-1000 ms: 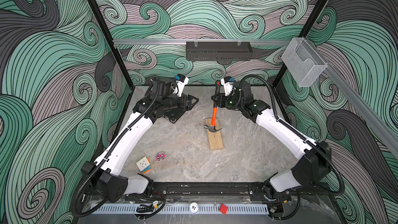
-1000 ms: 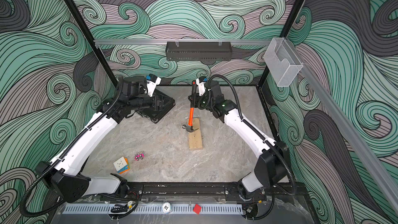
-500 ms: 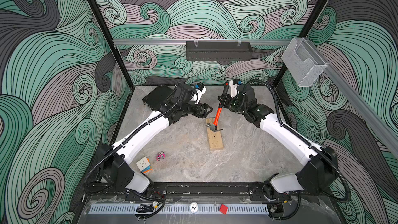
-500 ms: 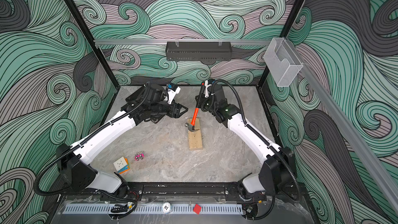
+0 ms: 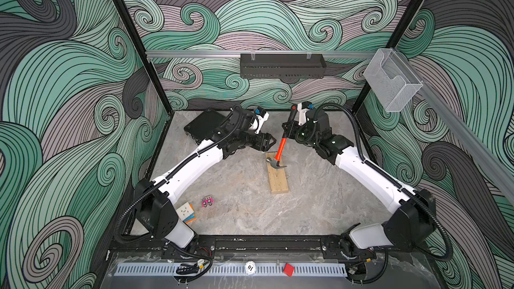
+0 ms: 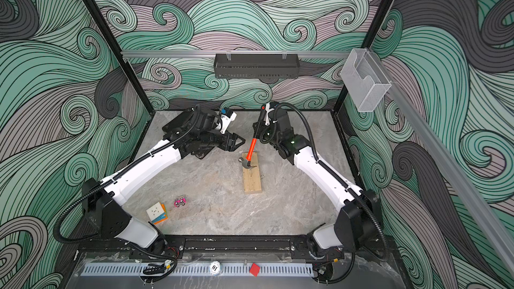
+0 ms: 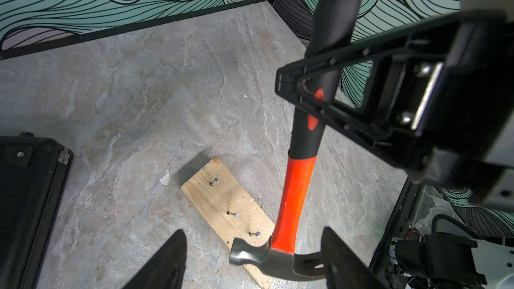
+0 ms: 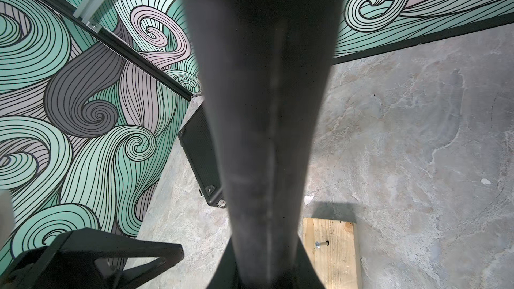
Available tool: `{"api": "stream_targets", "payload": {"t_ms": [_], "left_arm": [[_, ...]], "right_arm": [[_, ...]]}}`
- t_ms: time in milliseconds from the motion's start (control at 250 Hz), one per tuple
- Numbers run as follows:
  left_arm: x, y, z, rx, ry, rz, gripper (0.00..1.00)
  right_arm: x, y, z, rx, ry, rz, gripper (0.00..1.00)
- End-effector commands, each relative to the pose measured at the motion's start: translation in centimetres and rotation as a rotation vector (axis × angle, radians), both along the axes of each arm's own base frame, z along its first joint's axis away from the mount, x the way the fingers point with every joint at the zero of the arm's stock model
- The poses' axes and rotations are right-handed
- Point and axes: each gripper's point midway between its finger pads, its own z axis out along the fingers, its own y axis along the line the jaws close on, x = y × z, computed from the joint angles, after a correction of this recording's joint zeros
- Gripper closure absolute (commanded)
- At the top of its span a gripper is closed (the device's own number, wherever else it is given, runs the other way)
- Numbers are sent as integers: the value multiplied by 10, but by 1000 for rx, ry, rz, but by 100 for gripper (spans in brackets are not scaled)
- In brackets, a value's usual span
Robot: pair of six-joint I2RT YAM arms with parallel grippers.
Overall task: Use a claw hammer to pull out a nail
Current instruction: Adjust the hammer.
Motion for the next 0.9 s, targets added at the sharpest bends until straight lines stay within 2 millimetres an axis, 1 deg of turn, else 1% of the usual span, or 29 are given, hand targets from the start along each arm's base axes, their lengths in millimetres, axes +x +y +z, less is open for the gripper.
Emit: {"api": "stream_targets", "payload": {"t_ms": [0,176,360,480,723,895], "left_arm": [[2,-8,8,-9,-21,-26,27],[0,-10,2,0,-4,-47,28],[0,-12,-5,8,13,-50,28],[0,-13,-10,9,28,-54,29],[-2,-15,-9,3,29,-55,29],[-2,-15,-12,4,37,-53,29]], "right_arm": [[1,-2,40,93,-96,-23,100],[3,-5,40,94,-102,-40,100],[4,-3,41,97,-106,-40,100],[6,-3,38,94,-100,-44,100],[6,-4,37,96,-98,-48,100],[7,-5,37,97,-97,-53,100]]}}
